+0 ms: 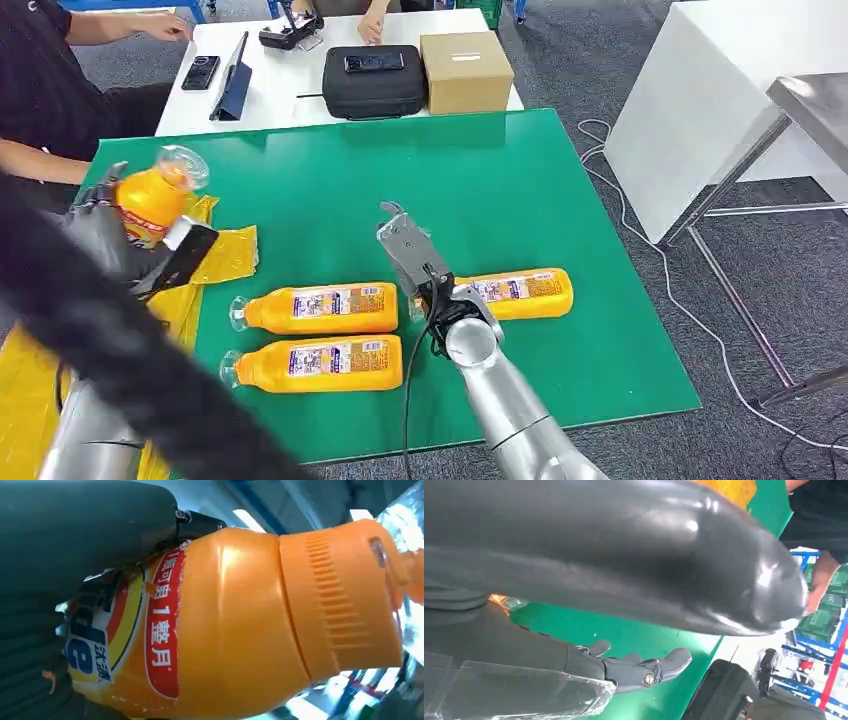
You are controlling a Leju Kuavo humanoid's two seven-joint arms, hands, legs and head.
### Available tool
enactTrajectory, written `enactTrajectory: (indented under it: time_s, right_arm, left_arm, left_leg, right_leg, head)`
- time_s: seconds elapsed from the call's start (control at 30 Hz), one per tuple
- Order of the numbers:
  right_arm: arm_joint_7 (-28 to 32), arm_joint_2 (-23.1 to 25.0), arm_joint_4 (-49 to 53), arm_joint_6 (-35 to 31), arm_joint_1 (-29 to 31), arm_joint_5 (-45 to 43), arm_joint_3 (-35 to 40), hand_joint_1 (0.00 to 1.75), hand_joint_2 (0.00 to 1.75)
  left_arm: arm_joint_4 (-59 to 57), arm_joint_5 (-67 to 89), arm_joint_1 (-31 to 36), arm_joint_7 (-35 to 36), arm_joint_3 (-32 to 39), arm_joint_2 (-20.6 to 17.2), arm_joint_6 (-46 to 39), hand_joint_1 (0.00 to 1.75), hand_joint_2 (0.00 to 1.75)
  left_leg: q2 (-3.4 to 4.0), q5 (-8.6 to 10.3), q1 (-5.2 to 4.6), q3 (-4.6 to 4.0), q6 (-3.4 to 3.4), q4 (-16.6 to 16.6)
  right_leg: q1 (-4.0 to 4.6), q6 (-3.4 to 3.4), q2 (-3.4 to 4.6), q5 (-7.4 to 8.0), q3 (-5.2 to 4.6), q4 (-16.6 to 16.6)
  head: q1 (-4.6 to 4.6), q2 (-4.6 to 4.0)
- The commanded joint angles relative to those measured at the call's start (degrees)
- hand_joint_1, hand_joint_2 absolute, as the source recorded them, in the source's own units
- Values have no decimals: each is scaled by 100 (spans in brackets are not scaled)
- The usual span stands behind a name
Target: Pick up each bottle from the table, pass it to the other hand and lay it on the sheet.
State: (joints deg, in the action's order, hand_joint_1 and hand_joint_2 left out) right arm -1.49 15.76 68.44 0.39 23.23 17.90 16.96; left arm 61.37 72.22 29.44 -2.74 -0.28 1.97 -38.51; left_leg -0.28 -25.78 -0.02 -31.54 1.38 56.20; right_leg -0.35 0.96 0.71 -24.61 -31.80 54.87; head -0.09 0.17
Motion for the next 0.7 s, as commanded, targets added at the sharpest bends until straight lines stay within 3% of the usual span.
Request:
enactTrajectory:
  time_s: [0.03, 0.2, 0.43, 0.7]
  right_arm:
    - [-1, -214, -564, 34, 466, -114, 263, 0, 0]
    - [-20, -197, -642, 113, 548, -185, 361, 0, 0]
    - [-19, -212, -688, 171, 569, -273, 589, 0, 0]
    - [-1, -246, -712, 224, 586, -341, 727, 0, 0]
  left_arm:
    - [-2357, 308, 654, 104, -679, -226, -149, 175, 175]
    - [-2888, 897, 590, 378, -1041, -314, 196, 175, 175]
    - [-3815, 1443, 406, 494, -1259, -428, 64, 175, 175]
    - [-4014, 1446, 357, 475, -1281, -627, 150, 175, 175]
  left_leg:
    - [-3, 0, 3, 17, -7, -7]
    - [-2, -3, 5, 16, -9, -4]
    - [7, -3, 0, 19, -6, -9]
    - [23, -8, 5, 33, -11, -12]
  right_leg:
    - [3, -2, -9, -1, 19, -7]
    - [6, -3, -9, -4, 17, -4]
    - [3, -1, 2, -2, 18, -7]
    - [7, -3, 15, -2, 29, -11]
  head:
    - [0, 0]
    - [0, 0]
    - [0, 0]
    - [0, 0]
